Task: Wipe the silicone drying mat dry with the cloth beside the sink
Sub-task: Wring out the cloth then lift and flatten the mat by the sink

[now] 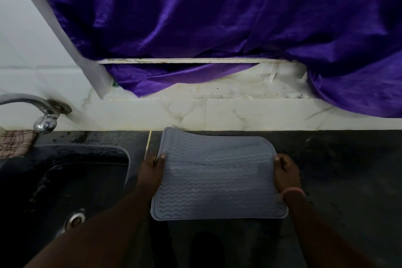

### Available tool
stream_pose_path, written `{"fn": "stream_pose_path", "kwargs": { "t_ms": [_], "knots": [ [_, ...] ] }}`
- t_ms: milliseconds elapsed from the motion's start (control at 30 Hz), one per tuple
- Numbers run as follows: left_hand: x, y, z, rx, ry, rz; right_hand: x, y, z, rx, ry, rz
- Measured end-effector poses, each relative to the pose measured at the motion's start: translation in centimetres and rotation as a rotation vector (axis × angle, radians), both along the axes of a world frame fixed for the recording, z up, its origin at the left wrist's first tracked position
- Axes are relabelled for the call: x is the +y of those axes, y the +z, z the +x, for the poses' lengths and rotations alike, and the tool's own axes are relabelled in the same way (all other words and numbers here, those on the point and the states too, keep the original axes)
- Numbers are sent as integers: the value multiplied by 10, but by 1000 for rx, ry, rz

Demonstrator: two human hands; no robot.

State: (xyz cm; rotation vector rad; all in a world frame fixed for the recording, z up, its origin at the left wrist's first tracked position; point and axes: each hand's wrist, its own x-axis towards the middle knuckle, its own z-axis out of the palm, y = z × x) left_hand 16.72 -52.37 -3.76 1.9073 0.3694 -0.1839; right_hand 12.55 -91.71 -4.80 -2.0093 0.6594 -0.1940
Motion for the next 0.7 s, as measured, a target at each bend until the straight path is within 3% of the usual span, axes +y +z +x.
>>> {"fn": "stream_pose_path", "kwargs": {
  "t_ms": [133, 300, 433, 600, 700],
  "knots": [
    [-2, -3, 1, 108, -40, 51, -1, -8, 2, 198, 19, -41],
    [2, -6, 6, 85, -52, 98, -8, -2, 8, 341, 56, -182],
    [3, -4, 25, 109, 40, 70, -8, 7, 28, 303, 19, -182],
    [3, 2, 58, 165, 44, 15, 0, 20, 74, 220, -74, 128],
    [2, 1, 75, 173, 29, -15, 0, 16, 93, 185, -58, 184]
  ]
}}
